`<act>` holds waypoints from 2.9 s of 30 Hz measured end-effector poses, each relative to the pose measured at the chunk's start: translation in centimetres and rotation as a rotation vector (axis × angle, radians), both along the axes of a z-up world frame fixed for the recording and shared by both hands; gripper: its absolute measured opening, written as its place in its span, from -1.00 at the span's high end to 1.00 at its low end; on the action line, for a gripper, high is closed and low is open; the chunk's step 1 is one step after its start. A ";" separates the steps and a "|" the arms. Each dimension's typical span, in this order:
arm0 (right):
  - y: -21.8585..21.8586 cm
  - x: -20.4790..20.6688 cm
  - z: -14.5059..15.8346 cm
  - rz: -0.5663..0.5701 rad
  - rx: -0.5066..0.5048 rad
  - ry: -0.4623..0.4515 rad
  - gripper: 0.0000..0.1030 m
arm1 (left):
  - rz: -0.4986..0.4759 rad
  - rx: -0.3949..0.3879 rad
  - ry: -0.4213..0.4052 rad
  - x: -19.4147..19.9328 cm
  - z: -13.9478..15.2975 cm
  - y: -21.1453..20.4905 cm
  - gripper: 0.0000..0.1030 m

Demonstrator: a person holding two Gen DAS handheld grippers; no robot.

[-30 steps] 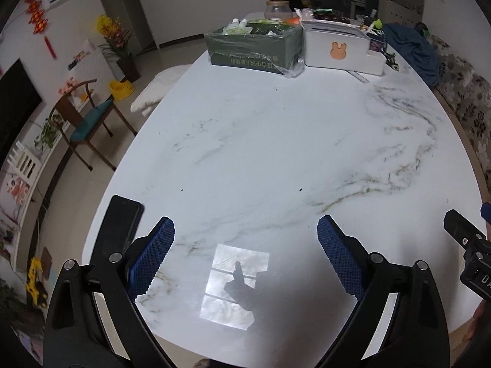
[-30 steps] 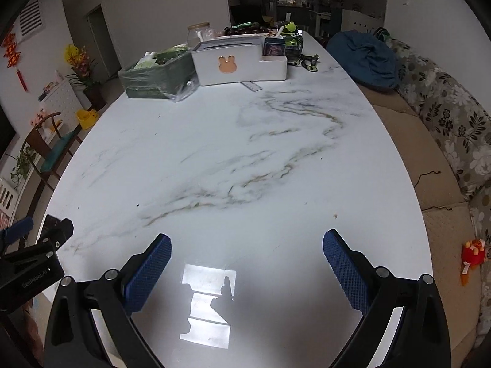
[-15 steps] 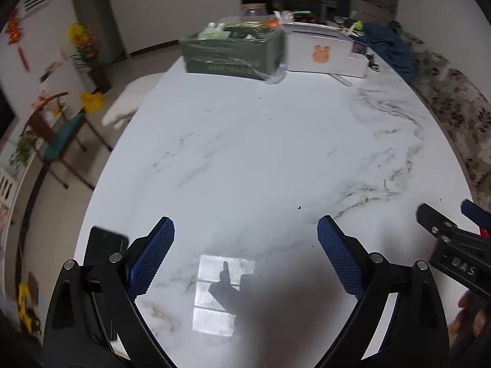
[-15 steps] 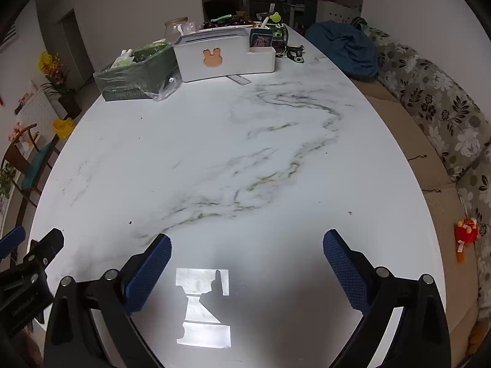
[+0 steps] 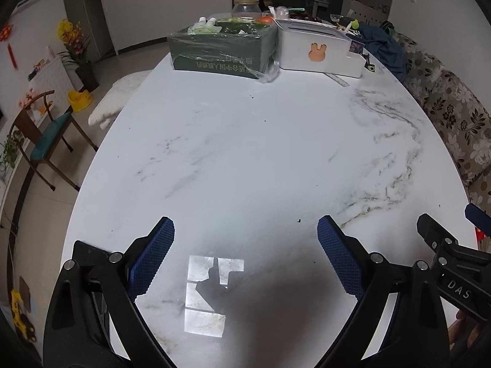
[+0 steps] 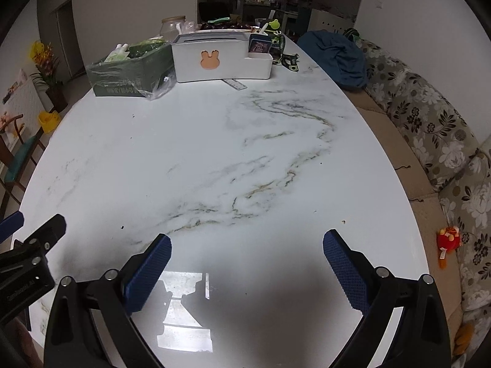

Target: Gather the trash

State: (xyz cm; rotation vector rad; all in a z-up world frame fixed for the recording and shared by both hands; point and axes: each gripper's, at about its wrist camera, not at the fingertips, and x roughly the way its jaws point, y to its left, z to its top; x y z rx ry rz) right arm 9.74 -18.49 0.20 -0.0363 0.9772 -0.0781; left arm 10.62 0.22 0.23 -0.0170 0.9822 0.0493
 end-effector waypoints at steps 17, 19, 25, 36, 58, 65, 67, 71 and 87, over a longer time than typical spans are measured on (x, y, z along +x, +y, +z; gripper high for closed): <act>0.0 1.6 -1.0 0.008 0.019 0.013 -0.90 | 0.030 0.012 0.040 1.4 -2.0 0.1 -0.79; 0.1 1.8 -1.2 0.012 0.021 0.013 -0.90 | 0.022 0.020 0.030 1.4 -1.9 0.0 -0.79; 0.3 2.3 -1.7 0.019 0.031 0.017 -0.90 | 0.014 0.021 0.002 1.3 -1.7 0.1 -0.79; 0.2 2.7 -2.5 0.024 0.045 0.033 -0.90 | 0.016 0.065 0.016 1.3 -2.4 -0.2 -0.79; 0.2 2.5 -2.6 0.031 0.026 0.035 -0.90 | 0.028 0.037 0.036 1.4 -2.9 -0.1 -0.84; 0.3 2.3 -2.4 0.031 0.023 0.027 -0.90 | 0.036 0.020 0.042 1.4 -3.0 0.0 -0.85; 0.4 2.1 -2.4 0.029 0.023 0.028 -0.90 | 0.036 0.010 0.041 1.3 -3.1 0.1 -0.85; 0.4 2.0 -2.5 0.028 0.027 0.031 -0.90 | -0.001 -0.040 0.028 0.9 -2.8 -0.1 -0.85; 0.0 1.7 -2.6 0.001 0.029 0.026 -0.90 | -0.018 0.001 -0.001 0.4 -2.2 -1.3 -0.85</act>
